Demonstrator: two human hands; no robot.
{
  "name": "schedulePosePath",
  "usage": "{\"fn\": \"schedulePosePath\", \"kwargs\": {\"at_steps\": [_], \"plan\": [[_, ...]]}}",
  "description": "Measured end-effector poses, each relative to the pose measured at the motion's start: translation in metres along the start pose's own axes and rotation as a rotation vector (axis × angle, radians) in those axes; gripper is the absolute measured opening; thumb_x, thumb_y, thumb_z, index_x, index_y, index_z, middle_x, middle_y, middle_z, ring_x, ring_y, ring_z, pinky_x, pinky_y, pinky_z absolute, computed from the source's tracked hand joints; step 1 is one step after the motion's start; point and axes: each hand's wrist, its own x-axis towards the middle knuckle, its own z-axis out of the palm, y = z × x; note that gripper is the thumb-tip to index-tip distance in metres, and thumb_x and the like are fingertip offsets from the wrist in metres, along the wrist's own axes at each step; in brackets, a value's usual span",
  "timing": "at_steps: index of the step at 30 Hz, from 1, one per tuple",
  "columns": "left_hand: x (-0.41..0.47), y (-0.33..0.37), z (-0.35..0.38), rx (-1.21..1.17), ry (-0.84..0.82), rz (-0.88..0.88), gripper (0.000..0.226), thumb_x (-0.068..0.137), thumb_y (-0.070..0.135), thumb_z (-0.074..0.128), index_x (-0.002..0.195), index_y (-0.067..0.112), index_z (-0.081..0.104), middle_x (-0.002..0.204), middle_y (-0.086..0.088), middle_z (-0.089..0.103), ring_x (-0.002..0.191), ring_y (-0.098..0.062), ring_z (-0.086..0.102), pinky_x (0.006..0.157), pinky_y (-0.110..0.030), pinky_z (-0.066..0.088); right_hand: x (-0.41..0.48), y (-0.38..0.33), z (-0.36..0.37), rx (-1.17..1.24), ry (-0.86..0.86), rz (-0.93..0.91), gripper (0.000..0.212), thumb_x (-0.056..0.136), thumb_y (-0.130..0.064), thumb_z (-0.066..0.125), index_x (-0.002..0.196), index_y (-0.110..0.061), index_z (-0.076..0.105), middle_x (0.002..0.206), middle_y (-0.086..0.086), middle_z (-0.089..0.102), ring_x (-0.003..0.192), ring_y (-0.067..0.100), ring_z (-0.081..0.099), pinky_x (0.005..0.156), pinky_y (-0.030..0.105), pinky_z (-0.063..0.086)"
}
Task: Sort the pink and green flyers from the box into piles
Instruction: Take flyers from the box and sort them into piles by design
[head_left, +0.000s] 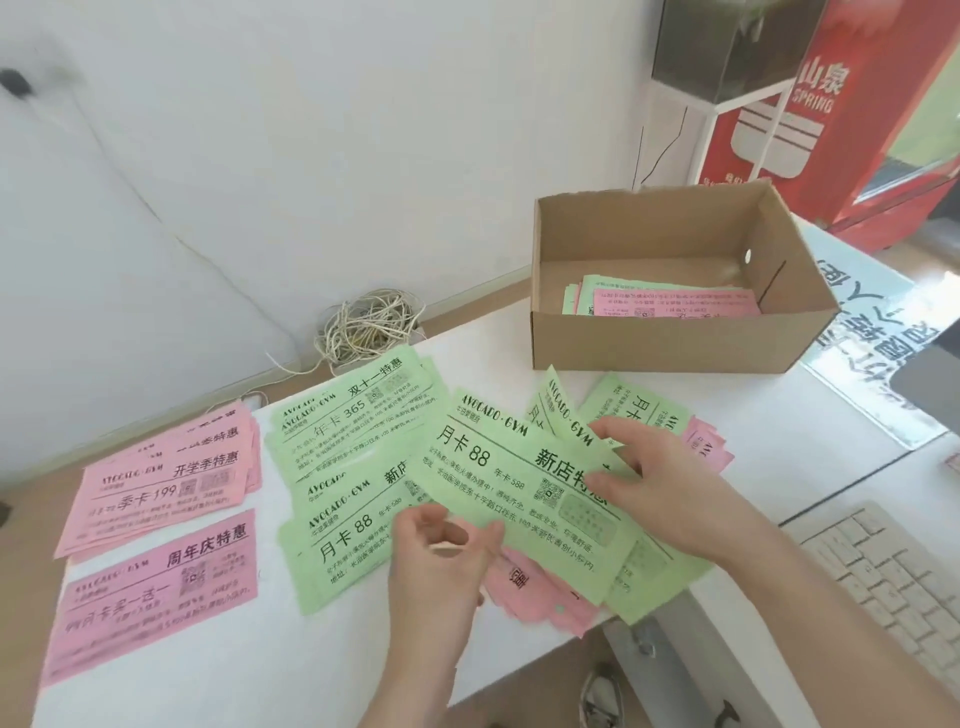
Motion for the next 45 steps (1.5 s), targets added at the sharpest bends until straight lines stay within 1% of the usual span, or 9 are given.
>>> {"fn": "schedulePosePath", "kwargs": {"at_steps": [3, 7, 12, 17, 21, 25, 31, 39, 45], "plan": [[0.019, 0.005, -0.041, 0.012, 0.133, 0.214, 0.066, 0.069, 0.020, 0.084, 0.118, 0.035, 0.043, 0.113, 0.008, 0.053, 0.098, -0.005, 0.055, 0.080, -0.023, 0.044, -0.011, -0.016, -0.008, -0.109, -0.166, -0.026, 0.032, 0.093, -0.022, 0.060, 0.118, -0.041, 0.053, 0.108, -0.022, 0.063, 0.106, -0.001, 0.059, 0.091, 0.026, 0.049], [0.039, 0.027, -0.083, 0.150, -0.374, 0.363, 0.089, 0.057, 0.049, 0.084, 0.134, 0.041, 0.041, 0.135, 0.026, 0.046, 0.127, 0.012, 0.038, 0.103, -0.021, 0.031, -0.029, -0.064, -0.017, -0.237, -0.419, -0.173, 0.030, 0.094, -0.020, 0.059, 0.110, -0.046, 0.059, 0.108, -0.023, 0.068, 0.103, 0.002, 0.065, 0.090, 0.035, 0.053], [0.046, 0.031, -0.125, -0.001, -0.705, 0.229, 0.077, 0.052, 0.038, 0.091, 0.120, 0.020, 0.061, 0.119, -0.009, 0.067, 0.112, -0.027, 0.062, 0.095, -0.042, 0.050, -0.029, -0.108, 0.001, -0.291, -0.541, -0.251, 0.032, 0.094, -0.014, 0.058, 0.114, -0.039, 0.060, 0.108, -0.018, 0.071, 0.094, 0.003, 0.068, 0.083, 0.024, 0.054], [0.042, -0.006, -0.170, -0.083, -0.488, 0.082, 0.049, 0.063, 0.027, 0.087, 0.101, 0.005, 0.066, 0.108, -0.014, 0.071, 0.100, -0.037, 0.067, 0.088, -0.049, 0.053, -0.007, -0.112, 0.045, -0.300, -0.436, -0.207, 0.038, 0.089, -0.021, 0.067, 0.122, -0.036, 0.057, 0.110, -0.011, 0.070, 0.095, 0.004, 0.067, 0.088, 0.022, 0.049], [0.043, -0.033, -0.182, 0.211, -0.164, 0.105, 0.023, 0.068, 0.035, 0.083, 0.086, 0.030, 0.070, 0.108, 0.004, 0.068, 0.105, -0.020, 0.062, 0.097, -0.039, 0.044, 0.010, -0.103, 0.085, -0.468, -0.401, -0.138, 0.026, 0.088, -0.021, 0.066, 0.111, -0.032, 0.061, 0.089, -0.015, 0.068, 0.079, 0.007, 0.063, 0.068, 0.022, 0.049], [0.048, -0.054, -0.180, 0.335, 0.027, 0.088, 0.022, 0.080, 0.013, 0.075, 0.082, 0.032, 0.063, 0.101, 0.005, 0.059, 0.108, -0.017, 0.053, 0.088, -0.028, 0.035, 0.022, -0.071, 0.100, -0.634, -0.026, -0.093, 0.022, 0.091, -0.025, 0.056, 0.112, -0.030, 0.057, 0.104, -0.008, 0.065, 0.091, 0.013, 0.055, 0.070, 0.027, 0.044], [0.052, -0.065, -0.170, 0.361, 0.056, 0.088, 0.018, 0.083, 0.011, 0.071, 0.088, 0.026, 0.063, 0.098, 0.004, 0.060, 0.087, -0.008, 0.054, 0.072, -0.025, 0.034, 0.019, 0.013, 0.095, -0.713, 0.056, 0.368, 0.100, 0.077, -0.066, 0.061, 0.150, -0.025, 0.006, 0.158, 0.013, 0.006, 0.145, 0.039, 0.005, 0.108, 0.059, 0.027], [0.039, -0.068, -0.156, 0.499, 0.090, 0.128, 0.014, 0.090, 0.019, 0.062, 0.102, 0.026, 0.059, 0.102, 0.002, 0.062, 0.056, 0.008, 0.040, 0.049, -0.005, 0.030, 0.018, 0.025, 0.094, -0.843, 0.198, 0.184, 0.043, 0.090, -0.051, 0.049, 0.119, -0.020, 0.045, 0.104, -0.001, 0.051, 0.101, 0.023, 0.052, 0.074, 0.037, 0.049], [0.039, -0.073, -0.156, 0.554, 0.086, 0.170, 0.033, 0.090, 0.017, 0.062, 0.119, 0.030, 0.051, 0.117, -0.001, 0.065, 0.069, -0.012, 0.062, 0.060, -0.025, 0.039, 0.009, 0.020, 0.081, -0.863, 0.447, 0.077, 0.012, 0.090, -0.008, 0.047, 0.098, -0.014, 0.051, 0.069, -0.005, 0.049, 0.062, 0.022, 0.053, 0.045, 0.026, 0.034]]}}
